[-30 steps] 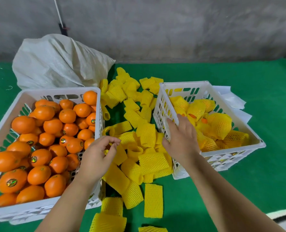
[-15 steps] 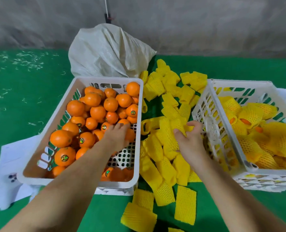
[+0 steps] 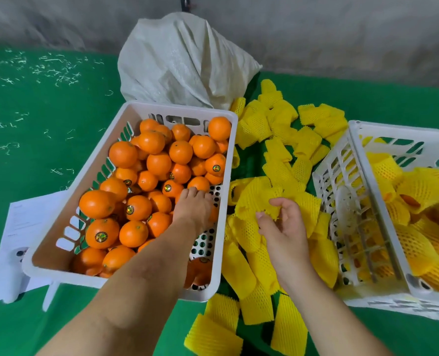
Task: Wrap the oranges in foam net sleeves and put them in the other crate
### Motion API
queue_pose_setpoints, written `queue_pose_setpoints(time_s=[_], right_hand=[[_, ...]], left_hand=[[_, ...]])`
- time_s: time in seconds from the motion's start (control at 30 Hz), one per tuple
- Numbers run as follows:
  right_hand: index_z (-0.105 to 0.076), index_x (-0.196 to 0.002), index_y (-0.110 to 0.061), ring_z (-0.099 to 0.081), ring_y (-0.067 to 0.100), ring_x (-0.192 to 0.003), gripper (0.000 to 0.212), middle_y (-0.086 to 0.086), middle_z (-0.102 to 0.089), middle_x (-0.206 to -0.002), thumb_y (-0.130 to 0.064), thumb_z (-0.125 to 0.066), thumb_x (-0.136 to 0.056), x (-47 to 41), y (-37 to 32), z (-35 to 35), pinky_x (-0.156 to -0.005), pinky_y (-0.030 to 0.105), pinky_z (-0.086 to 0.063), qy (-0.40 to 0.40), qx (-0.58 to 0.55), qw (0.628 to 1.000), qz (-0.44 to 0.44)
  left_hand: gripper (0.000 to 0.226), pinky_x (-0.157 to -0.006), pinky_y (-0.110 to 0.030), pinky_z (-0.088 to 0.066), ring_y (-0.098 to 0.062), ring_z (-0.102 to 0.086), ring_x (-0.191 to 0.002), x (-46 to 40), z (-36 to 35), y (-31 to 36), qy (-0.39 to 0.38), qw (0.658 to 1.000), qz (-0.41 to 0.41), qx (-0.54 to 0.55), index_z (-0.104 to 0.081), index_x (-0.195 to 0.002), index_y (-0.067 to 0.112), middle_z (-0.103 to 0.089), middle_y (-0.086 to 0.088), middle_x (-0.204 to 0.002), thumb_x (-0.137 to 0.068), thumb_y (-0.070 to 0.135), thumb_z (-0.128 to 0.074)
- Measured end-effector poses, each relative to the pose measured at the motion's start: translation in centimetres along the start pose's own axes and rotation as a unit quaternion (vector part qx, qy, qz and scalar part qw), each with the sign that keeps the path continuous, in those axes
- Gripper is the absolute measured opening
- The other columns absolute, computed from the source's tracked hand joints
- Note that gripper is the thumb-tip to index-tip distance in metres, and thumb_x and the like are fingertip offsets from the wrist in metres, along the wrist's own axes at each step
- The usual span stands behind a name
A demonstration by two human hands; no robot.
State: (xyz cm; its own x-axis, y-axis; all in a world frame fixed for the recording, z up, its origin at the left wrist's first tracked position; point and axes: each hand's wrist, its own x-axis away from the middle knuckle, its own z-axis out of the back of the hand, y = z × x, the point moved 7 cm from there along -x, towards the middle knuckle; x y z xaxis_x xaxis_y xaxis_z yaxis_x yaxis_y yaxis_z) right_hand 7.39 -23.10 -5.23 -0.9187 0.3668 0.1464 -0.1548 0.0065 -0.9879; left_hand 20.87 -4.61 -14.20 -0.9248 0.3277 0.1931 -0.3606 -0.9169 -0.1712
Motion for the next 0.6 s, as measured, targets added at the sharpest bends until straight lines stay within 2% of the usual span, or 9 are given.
queue_pose_setpoints(time_s=[0.07,0.13,0.17,0.23,0.3,0.33,0.4,0.5,0.6], right_hand=[[-0.064,-0.102,-0.048,-0.066,0.014,-0.089,0.020,-0.016,-0.067,-0.094,-0.051,-0.062,-0.082,0.1,0.0,0.5,-0.070,0.025,-0.054,0.019,-0.040,0.999,-0.023],[-0.068,-0.096,-0.043,-0.063,0.009,-0.077,0.017,-0.014,-0.068,-0.084,-0.041,-0.056,-0.085,0.3,-0.4,1.2,-0.067,0.024,-0.053,0.026,-0.066,0.997,-0.034],[-0.069,-0.094,-0.040,-0.059,0.006,-0.069,0.018,-0.014,-0.067,-0.078,-0.036,-0.053,-0.086,0.5,-0.7,1.6,-0.062,0.022,-0.051,0.031,-0.067,0.997,-0.027],[-0.070,-0.100,-0.040,-0.049,0.007,-0.057,0.024,-0.010,-0.060,-0.070,-0.024,-0.053,-0.094,0.7,-1.4,2.2,-0.054,0.026,-0.045,0.047,-0.057,0.997,-0.008],[-0.061,-0.122,-0.045,-0.054,0.008,-0.063,0.041,-0.012,-0.061,-0.085,-0.012,-0.058,-0.098,0.9,-2.2,2.4,-0.054,0.028,-0.048,0.056,-0.035,0.998,0.011],[-0.052,-0.132,-0.043,-0.062,0.008,-0.076,0.052,-0.012,-0.062,-0.103,-0.007,-0.062,-0.096,0.9,-2.6,2.4,-0.062,0.027,-0.054,0.062,-0.037,0.997,0.016],[-0.044,-0.131,-0.035,-0.067,0.005,-0.087,0.061,-0.007,-0.058,-0.117,0.007,-0.064,-0.091,1.1,-3.5,2.2,-0.065,0.020,-0.055,0.070,-0.036,0.996,0.031],[-0.053,-0.102,-0.034,-0.063,0.005,-0.085,0.051,-0.016,-0.058,-0.099,0.014,-0.061,-0.087,1.5,-5.4,1.8,-0.061,0.009,-0.044,0.059,0.075,0.991,0.089],[-0.057,-0.093,-0.035,-0.061,0.015,-0.094,0.038,-0.009,-0.064,-0.098,0.002,-0.066,-0.091,2.0,-6.5,1.8,-0.077,0.022,-0.046,0.031,0.157,0.980,0.121]], left_hand=[[0.040,-0.094,-0.039,-0.042,-0.028,-0.057,-0.111,0.3,2.1,-0.9,0.001,0.998,0.028,0.054,-0.061,-0.120,0.021,-0.067,-0.002,-0.117,-0.093,0.049,-0.067],[0.042,-0.073,-0.034,-0.044,-0.021,-0.061,-0.086,1.6,5.3,-3.1,0.044,0.967,0.097,0.231,-0.057,-0.101,0.020,-0.063,0.002,-0.091,-0.089,0.058,-0.071],[0.042,-0.065,-0.030,-0.044,-0.016,-0.063,-0.079,2.8,6.8,-4.2,0.064,0.924,0.132,0.353,-0.057,-0.098,0.022,-0.063,0.004,-0.086,-0.088,0.059,-0.073],[0.033,-0.058,-0.021,-0.045,-0.003,-0.067,-0.078,5.8,9.4,-4.8,0.102,0.804,0.149,0.567,-0.061,-0.105,0.033,-0.067,0.010,-0.093,-0.087,0.057,-0.077],[0.038,-0.068,-0.015,-0.053,0.008,-0.068,-0.092,9.0,11.2,-3.1,0.102,0.692,0.100,0.707,-0.062,-0.113,0.041,-0.069,0.014,-0.108,-0.084,0.058,-0.079],[0.047,-0.077,-0.020,-0.058,0.005,-0.069,-0.101,10.6,11.8,-1.9,0.093,0.658,0.067,0.744,-0.065,-0.118,0.042,-0.071,0.013,-0.115,-0.079,0.064,-0.079],[0.063,-0.088,-0.032,-0.061,-0.010,-0.069,-0.117,13.1,12.3,0.8,0.065,0.624,0.001,0.779,-0.070,-0.123,0.040,-0.071,0.010,-0.129,-0.071,0.073,-0.082],[0.069,-0.102,-0.037,-0.057,-0.006,-0.053,-0.141,14.9,12.2,4.6,0.001,0.586,-0.078,0.806,-0.076,-0.124,0.032,-0.056,0.015,-0.154,-0.066,0.068,-0.090],[0.082,-0.110,-0.041,-0.052,-0.014,-0.049,-0.147,15.6,12.0,6.2,-0.028,0.548,-0.084,0.832,-0.076,-0.129,0.024,-0.054,0.011,-0.157,-0.062,0.067,-0.093]])
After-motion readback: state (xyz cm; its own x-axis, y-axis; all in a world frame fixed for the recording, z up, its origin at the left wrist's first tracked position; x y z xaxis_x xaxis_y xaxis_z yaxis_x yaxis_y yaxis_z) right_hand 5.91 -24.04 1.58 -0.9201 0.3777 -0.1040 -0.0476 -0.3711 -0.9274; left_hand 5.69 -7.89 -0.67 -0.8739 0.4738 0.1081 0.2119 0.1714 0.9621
